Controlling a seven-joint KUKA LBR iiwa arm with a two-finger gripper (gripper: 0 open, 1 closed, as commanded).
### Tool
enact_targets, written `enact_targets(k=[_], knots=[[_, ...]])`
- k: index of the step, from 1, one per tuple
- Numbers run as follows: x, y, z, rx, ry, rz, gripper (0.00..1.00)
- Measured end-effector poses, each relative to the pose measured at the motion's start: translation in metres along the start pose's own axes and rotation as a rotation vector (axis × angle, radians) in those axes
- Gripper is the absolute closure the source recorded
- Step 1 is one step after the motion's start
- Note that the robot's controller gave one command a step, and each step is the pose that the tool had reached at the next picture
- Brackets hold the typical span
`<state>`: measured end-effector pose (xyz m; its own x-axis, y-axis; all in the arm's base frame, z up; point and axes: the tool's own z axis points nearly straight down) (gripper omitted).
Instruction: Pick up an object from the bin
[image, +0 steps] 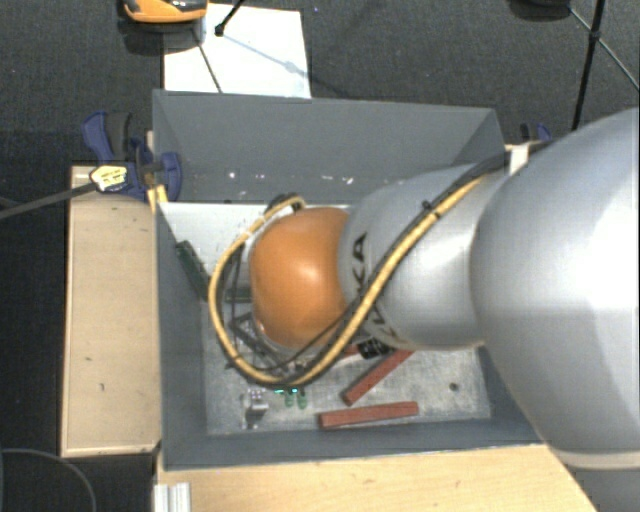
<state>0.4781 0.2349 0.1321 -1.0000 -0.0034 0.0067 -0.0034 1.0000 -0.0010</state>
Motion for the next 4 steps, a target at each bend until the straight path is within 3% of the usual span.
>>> enact_targets(k=[1,2,3,4], knots=[[-0.002,-0.001,-0.004,-0.002,-0.007,0.010,1.00],[-0.002,-0.001,-0.004,-0.002,-0.007,0.012,1.00],[-0.074,-0.068,-0.040,-0.002,-0.009,0.116,0.00],[-0.073,-0.067,-0.040,-0.002,-0.008,0.116,0.00]])
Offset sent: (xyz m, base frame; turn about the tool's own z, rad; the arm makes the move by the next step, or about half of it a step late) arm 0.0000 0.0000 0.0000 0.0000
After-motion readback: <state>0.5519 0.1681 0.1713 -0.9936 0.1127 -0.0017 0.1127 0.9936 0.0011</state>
